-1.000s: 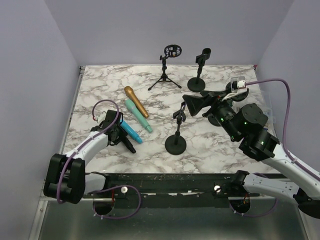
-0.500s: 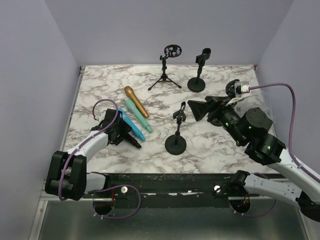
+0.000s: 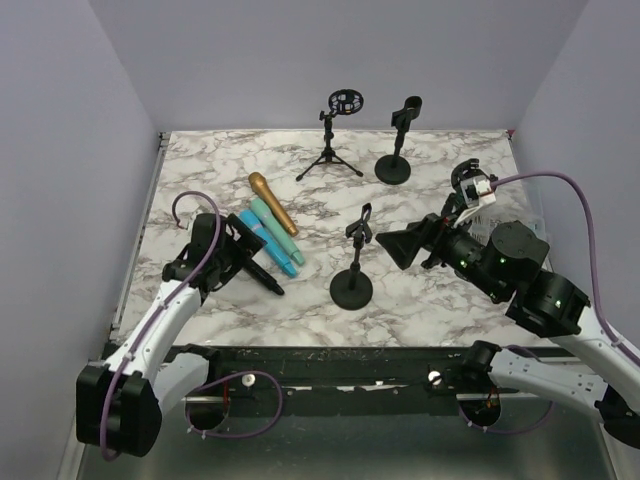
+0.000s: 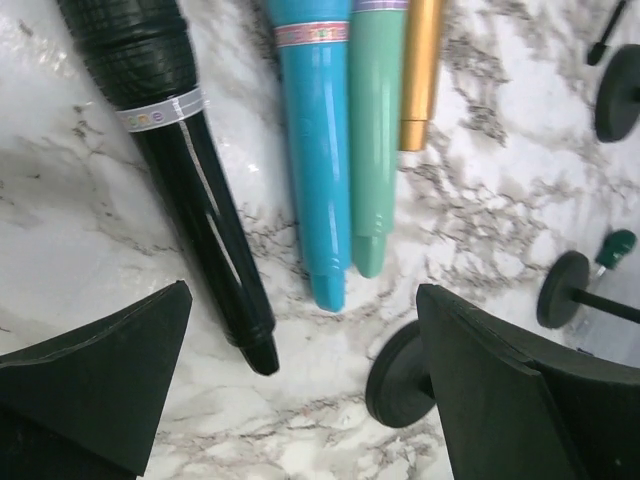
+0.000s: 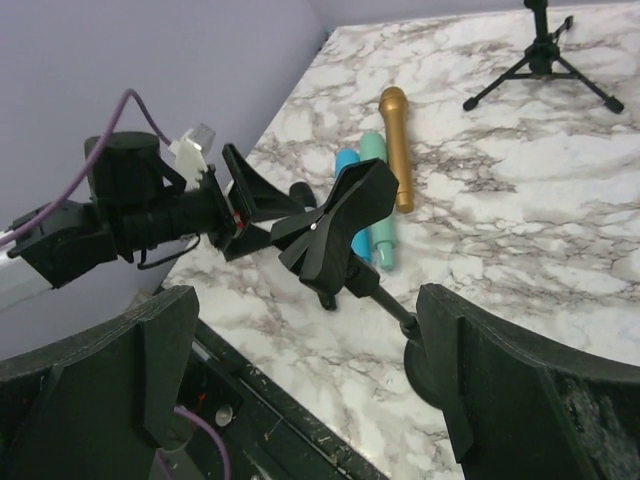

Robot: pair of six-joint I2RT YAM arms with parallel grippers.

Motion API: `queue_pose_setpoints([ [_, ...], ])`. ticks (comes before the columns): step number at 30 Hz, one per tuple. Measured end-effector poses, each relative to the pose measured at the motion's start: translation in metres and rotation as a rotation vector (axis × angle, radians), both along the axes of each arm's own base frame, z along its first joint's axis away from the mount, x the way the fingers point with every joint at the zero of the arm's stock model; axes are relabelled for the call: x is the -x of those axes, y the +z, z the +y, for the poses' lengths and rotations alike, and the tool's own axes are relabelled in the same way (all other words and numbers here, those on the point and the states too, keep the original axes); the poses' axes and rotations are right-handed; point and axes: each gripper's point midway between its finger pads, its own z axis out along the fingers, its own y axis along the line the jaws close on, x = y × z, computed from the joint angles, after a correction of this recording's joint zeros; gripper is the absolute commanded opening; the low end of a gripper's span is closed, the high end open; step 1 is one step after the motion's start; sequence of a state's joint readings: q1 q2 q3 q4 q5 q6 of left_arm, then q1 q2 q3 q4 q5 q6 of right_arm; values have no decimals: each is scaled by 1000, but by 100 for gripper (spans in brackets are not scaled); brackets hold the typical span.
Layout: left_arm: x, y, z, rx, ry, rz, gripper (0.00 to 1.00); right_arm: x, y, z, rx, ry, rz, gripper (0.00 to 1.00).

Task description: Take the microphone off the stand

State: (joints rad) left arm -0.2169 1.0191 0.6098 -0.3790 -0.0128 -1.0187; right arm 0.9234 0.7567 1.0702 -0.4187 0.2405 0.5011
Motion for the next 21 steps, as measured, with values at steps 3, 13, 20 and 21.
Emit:
queue_pose_setpoints([
  [3, -1, 30, -3, 1, -43, -69, 99, 9, -2, 1, -16, 33, 36, 100],
  [13, -2, 176, -35, 28, -330, -399, 98, 25, -25, 12, -59, 100, 170, 100],
  [20, 20, 270, -72, 105, -617, -689, 99, 17, -37, 24, -54, 90, 217, 100],
  [21, 22, 273, -75, 105, -648, -710, 98, 15, -38, 24, -56, 78, 216, 100],
])
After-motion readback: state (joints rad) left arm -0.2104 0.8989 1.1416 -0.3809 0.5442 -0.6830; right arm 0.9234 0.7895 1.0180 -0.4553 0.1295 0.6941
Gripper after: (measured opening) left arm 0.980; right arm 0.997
